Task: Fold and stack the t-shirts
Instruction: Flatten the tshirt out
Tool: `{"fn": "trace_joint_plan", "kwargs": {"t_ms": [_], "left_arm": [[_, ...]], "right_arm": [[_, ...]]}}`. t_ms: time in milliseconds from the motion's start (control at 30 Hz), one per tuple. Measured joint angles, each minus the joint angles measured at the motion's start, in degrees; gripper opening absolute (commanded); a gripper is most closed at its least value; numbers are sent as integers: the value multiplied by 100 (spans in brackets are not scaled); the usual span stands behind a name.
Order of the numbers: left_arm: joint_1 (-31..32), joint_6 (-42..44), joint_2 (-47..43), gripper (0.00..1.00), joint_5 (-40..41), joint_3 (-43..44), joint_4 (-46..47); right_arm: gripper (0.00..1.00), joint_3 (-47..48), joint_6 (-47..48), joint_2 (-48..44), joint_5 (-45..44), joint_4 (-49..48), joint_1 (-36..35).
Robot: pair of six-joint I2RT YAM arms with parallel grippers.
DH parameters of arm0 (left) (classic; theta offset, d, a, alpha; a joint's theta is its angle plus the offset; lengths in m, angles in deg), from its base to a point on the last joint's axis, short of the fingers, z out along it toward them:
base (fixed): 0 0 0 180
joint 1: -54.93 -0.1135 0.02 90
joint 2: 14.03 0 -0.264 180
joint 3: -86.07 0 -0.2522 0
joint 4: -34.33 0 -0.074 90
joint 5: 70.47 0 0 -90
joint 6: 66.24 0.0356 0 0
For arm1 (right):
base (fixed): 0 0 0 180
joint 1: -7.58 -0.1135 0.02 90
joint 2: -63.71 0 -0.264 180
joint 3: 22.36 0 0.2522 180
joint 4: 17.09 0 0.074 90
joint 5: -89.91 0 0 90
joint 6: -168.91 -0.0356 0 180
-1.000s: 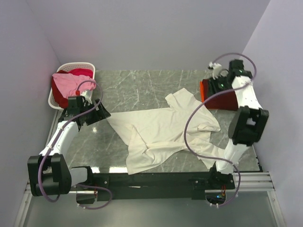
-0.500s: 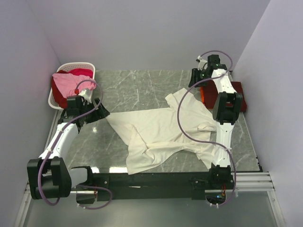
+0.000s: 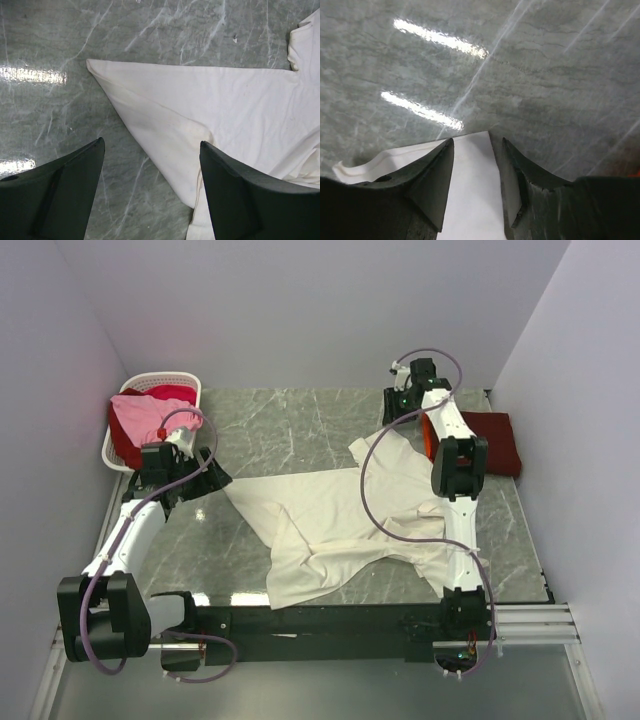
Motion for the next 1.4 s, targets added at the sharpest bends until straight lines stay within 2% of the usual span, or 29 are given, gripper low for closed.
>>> {"fn": "trace_joint_plan", "kwargs": {"t_ms": [300,633,800,967,1000,1033,1133,1300,1400], "left_arm": [[0,2,0,82,2,0,0],[0,2,2,82,2,0,0],[0,0,2,82,2,0,0],[0,0,2,82,0,0,0],[0,0,2,82,2,0,0],[0,0,2,82,2,0,0],[0,-4,2,82,2,0,2],[0,-179,155,81,-74,-20,162],[0,-435,568,71,-90,-20,254]], "right_arm": [[47,103,245,212,-234,13,-48],[36,98,516,219,-326,66,-103],[35,85,691,219,-304,79,-168],[24,83,837,219,-297,114,-227],[20,83,837,219,-304,125,-243],[11,83,841,219,-313,131,-254],[0,83,841,216,-313,168,-284],[0,76,813,197,-348,168,-293],[0,2,778,140,-358,166,-280]]}}
